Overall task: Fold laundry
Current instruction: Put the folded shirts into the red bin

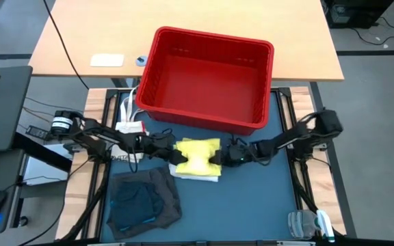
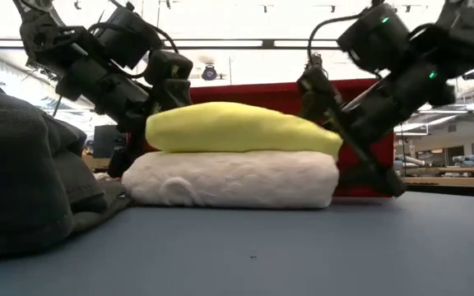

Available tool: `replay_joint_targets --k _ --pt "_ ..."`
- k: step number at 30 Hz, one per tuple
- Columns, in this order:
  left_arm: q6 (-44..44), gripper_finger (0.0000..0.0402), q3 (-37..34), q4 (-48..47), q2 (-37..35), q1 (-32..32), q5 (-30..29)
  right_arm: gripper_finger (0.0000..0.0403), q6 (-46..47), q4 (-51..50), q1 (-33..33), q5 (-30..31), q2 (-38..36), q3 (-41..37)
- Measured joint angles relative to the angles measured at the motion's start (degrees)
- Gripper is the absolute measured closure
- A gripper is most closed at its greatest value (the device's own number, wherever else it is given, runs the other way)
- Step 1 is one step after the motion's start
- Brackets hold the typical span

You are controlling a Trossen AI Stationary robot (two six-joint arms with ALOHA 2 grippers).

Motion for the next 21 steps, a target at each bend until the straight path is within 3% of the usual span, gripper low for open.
replay_joint_targets --k 5,8,15,17,21 --pt "-0.9 0.0054 0.0 5.4 6.6 -0.3 0.0 0.0076 -0.6 5.7 -1.5 -4.1 8.2 3.5" --pt "-2.1 0.0090 0.1 8.1 10.2 -0.3 0.0 0.0111 -1.0 5.7 -1.7 -4.7 11.0 5.5" --pt "2.0 0.0254 -0.3 16.0 12.0 0.2 0.6 0.0274 -5.5 4.1 -3.1 -5.7 9.9 6.5" --pt "7.4 0.0285 -0.5 19.3 12.2 0.6 1.5 0.0284 -7.9 3.4 -3.8 -6.4 8.2 6.4" --pt "13.3 0.0285 -0.5 22.6 12.3 1.1 2.7 0.0284 -11.9 1.4 -4.5 -6.7 4.3 6.3"
